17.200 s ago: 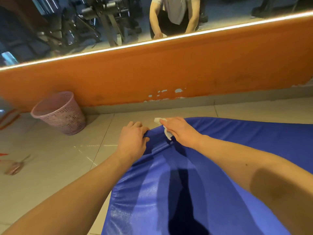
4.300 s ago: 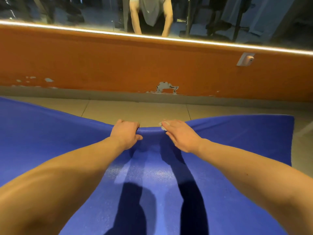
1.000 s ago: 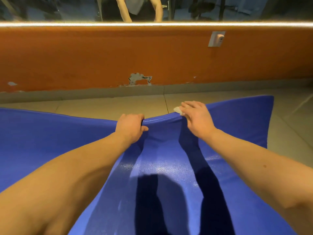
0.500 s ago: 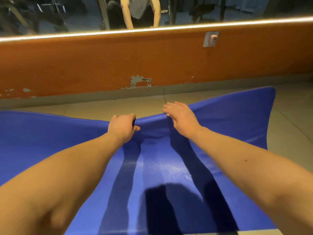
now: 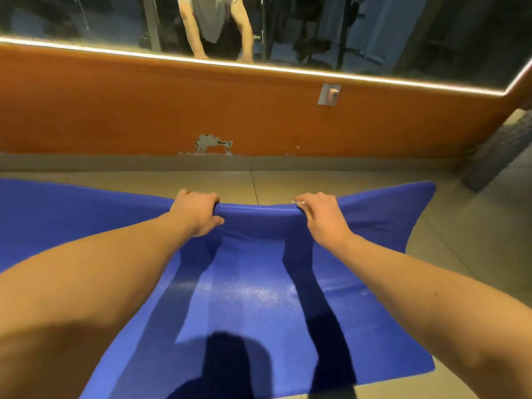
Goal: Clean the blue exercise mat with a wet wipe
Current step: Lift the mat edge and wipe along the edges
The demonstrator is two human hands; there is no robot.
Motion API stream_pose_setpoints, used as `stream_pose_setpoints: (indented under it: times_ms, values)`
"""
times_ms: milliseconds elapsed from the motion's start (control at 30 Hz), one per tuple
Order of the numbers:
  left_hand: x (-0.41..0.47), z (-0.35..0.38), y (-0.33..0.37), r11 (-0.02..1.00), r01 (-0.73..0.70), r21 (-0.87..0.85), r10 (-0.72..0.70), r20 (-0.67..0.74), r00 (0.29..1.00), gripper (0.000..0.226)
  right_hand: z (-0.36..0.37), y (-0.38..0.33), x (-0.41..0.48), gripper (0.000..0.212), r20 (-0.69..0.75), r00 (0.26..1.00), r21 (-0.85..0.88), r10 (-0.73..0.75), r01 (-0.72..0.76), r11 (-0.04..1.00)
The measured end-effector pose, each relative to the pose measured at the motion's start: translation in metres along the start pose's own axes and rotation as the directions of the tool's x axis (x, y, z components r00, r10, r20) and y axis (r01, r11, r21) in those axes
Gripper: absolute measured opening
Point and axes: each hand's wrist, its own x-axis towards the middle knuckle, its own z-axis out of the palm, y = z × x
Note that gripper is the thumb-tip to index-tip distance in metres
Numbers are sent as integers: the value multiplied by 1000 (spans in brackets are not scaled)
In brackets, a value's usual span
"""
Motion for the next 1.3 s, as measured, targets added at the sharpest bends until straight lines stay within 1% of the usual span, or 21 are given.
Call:
stream_pose_setpoints:
  times_ms: [100,167,233,300,367,400,433,500,567,633,733,800,867,900,1000,1067,1133,1233,1300]
  values:
    - [6,-3,27,980,-132,-150,141,48,989,30,-4,-10,-15,24,-6,1000,71,31,-30,997]
    - [12,-8,54,956,-171,-238,199,97,975,30,-7,-17,-25,23,-12,999,120,37,-35,992]
    - [20,-14,75,960,-172,-220,201,115,973,26,-14,-24,-28,21,-18,1000,144,18,-16,990]
    - [22,-16,86,976,-124,-178,143,96,985,23,-16,-37,-27,17,-41,996,147,-78,83,986]
    - [21,-11,95,981,-72,-178,82,47,996,26,-13,-50,-25,20,-22,987,90,-162,163,982]
    - [21,-9,99,982,-61,-178,65,20,998,30,-8,-50,-23,21,-2,984,50,-176,175,983]
    - [19,-6,103,984,-62,-167,62,-2,998,35,-4,-46,-23,27,15,983,1,-182,182,983]
    - [18,-4,111,991,-90,-101,87,-41,995,43,-4,-31,-25,48,50,981,-92,-187,191,977]
    - [16,-2,117,992,-118,-43,116,-42,992,47,-15,-10,-31,63,87,977,-159,-197,209,965]
    - [16,-1,122,990,-127,-56,126,-32,992,46,-31,12,-38,71,116,979,-211,-168,190,959]
    - [19,0,127,987,-123,-107,120,-34,992,44,-47,44,-46,77,125,991,-256,-46,77,964]
    - [21,3,129,988,-113,-108,108,-49,993,44,-49,62,-50,75,88,996,-267,29,-4,964]
    - [22,6,128,990,-99,-105,91,-75,993,42,-44,63,-47,67,49,998,-236,31,-18,972]
    - [24,8,127,990,-93,-108,83,-92,992,41,-38,57,-43,60,44,999,-203,-6,15,979]
    - [25,13,127,986,-110,-121,94,-134,987,37,-17,27,-29,37,71,979,-84,-190,196,977]
    - [25,16,128,987,-110,-119,93,-145,985,38,-8,15,-18,28,97,962,-21,-257,260,965]
    - [25,16,131,988,-77,-132,55,-162,985,40,-7,15,-7,27,131,959,-4,-253,255,967]
    - [25,14,135,990,-42,-135,19,-166,986,38,-14,27,-6,28,247,936,-13,-251,262,965]
    - [24,12,138,991,-22,-136,2,-146,989,40,-19,42,-11,34,210,949,67,-236,227,972]
